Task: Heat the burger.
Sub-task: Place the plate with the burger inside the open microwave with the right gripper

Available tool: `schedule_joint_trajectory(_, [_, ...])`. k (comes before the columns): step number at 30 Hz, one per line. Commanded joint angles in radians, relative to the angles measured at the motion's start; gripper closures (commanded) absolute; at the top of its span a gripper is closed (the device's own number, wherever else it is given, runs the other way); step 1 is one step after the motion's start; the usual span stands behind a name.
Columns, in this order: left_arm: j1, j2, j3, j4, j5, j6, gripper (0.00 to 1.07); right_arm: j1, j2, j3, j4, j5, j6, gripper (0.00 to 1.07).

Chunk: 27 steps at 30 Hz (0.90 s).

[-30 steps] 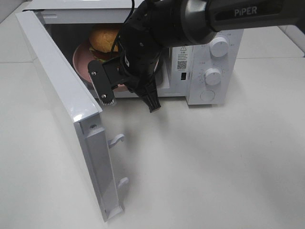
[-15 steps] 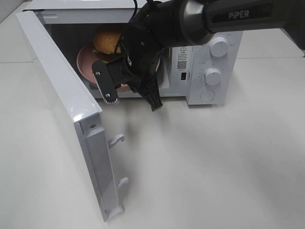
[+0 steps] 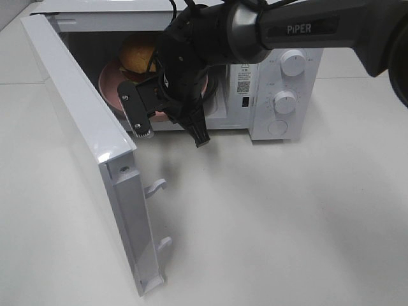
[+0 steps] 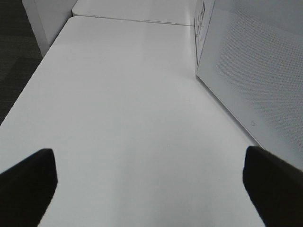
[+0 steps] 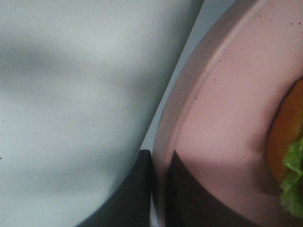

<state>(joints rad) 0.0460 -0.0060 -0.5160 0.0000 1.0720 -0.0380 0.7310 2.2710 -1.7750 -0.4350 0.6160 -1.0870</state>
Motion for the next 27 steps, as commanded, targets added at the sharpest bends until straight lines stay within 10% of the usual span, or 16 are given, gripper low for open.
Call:
schedule_joint_trajectory(1, [0.003,-0.013,-0.001,-0.006,-0.001,0.004,0.04,-0.005,-0.009,-0.037,-0.019,-0.048,-0.01,1.07])
schedule_joint_trajectory(27, [0.003,-0.013,-0.001,-0.006,-0.001,0.004,0.04,-0.051,0.023,-0.066,-0.018,-0.055,-0.01,1.07])
